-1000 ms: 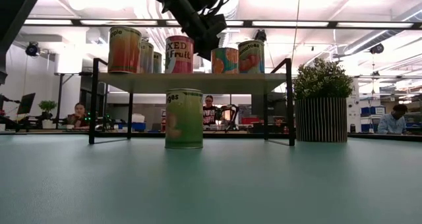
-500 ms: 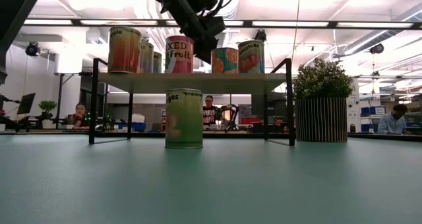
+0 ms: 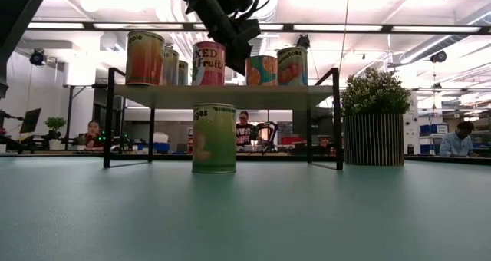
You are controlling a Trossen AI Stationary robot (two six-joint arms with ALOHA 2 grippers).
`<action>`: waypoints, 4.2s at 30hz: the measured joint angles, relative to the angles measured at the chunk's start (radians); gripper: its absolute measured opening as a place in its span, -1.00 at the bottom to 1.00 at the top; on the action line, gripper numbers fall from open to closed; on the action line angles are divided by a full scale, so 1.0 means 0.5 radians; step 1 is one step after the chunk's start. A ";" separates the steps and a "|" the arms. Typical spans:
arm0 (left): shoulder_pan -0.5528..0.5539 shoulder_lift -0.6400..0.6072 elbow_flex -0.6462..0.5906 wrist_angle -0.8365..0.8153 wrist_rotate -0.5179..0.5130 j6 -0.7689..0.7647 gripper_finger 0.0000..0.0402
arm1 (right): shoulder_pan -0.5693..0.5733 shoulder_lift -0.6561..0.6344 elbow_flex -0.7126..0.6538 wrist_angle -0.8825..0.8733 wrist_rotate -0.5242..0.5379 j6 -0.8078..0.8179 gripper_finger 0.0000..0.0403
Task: Pick and place cans onto a shelf
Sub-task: Adjust the canned goods on the shelf
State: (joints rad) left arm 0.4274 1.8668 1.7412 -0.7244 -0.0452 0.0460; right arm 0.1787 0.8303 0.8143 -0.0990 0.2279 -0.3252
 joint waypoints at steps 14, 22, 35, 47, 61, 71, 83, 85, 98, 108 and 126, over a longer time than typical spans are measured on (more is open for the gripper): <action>0.002 0.043 0.011 0.141 -0.002 -0.001 -1.00 | 0.000 0.000 0.000 -0.001 0.001 0.000 -0.96; 0.003 0.069 0.015 0.106 -0.014 -0.003 -1.00 | -0.001 0.000 0.000 -0.017 0.001 0.001 -0.96; 0.003 0.045 0.034 -0.020 -0.018 -0.014 -1.00 | -0.001 0.000 0.000 -0.021 0.002 0.001 -0.96; -0.004 0.019 0.030 -0.052 -0.018 -0.014 -1.00 | -0.001 0.000 0.000 -0.020 0.002 0.001 -0.96; -0.042 0.019 0.029 -0.074 -0.088 -0.014 -1.00 | -0.001 0.000 0.000 -0.020 0.002 0.004 -0.96; -0.117 0.013 0.029 -0.109 -0.087 -0.029 -1.00 | -0.001 0.000 0.000 -0.021 0.002 0.004 -0.96; -0.126 -0.034 0.028 -0.133 -0.082 -0.043 -1.00 | -0.001 0.000 0.000 -0.025 0.002 0.002 -0.96; -0.128 -0.040 0.028 -0.129 -0.082 -0.043 -1.00 | -0.001 0.000 0.000 -0.025 0.002 0.002 -0.96; -0.417 -0.129 0.015 -0.124 -0.080 -0.063 -1.00 | -0.001 0.000 0.000 -0.031 0.003 0.000 -0.96; -0.588 -0.075 0.007 -0.107 -0.364 -0.099 -1.00 | -0.001 0.000 0.000 -0.035 0.003 0.004 -0.96; -0.587 -0.035 0.007 -0.222 -0.418 -0.172 -1.00 | -0.001 0.000 0.000 -0.034 0.002 0.005 -0.96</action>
State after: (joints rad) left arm 0.1341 1.8492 1.7447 -0.8356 -0.2543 -0.0399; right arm 0.1783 0.8303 0.8143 -0.1158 0.2291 -0.3225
